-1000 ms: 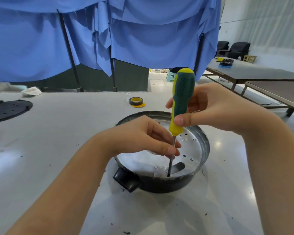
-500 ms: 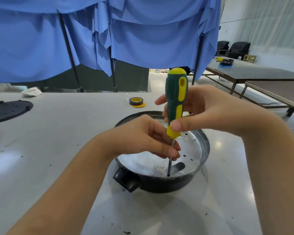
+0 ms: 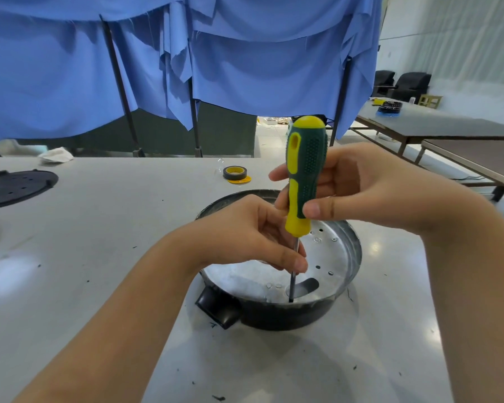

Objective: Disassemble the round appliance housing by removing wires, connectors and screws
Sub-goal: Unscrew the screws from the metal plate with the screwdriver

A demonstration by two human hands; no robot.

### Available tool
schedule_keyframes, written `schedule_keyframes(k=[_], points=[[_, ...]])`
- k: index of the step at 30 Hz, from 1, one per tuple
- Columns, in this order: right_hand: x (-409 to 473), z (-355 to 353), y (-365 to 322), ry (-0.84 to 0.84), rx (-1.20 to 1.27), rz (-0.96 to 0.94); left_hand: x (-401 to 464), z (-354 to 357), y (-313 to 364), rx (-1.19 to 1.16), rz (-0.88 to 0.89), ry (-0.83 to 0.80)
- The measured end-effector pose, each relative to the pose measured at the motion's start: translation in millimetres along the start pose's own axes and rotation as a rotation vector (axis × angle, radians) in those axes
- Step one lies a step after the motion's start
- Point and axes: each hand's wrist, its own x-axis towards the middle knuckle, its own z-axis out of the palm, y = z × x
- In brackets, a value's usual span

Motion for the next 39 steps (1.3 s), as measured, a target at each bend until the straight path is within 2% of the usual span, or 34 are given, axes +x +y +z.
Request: schedule_keyframes(k=[7,15,18,21,25,31,34,39], points=[[6,4,1,0.141,-0.130,-0.001,0,0,2,0.022,-0.020,0.014],[-2,-2,0,-0.009,0.021,0.023,-5,-3,6,-0.064,-0.027,-0.109],[-3,-3,0,-0.042,0.033,0.049,-4,-2,6,-0.045,-0.026,-0.074],[-3,-4,-2,-0.069,-0.056,0.090,-2,0,5,0.002,-0.012,-0.022],[-1,-4,0,0.017,-0.150,0.111,1,1,3,0.035,0.004,0.033],[3,-1,2,0.093,-0.120,0.069,6,3,-1,0.040,0.002,0.063],[1,-3,2,0.097,-0.079,0.056,5,1,-1,0.046,-0.027,0.021],[-5,-9,2,0.002,0.003,0.096,-2,-2,0,0.013,-0.066,-0.111]])
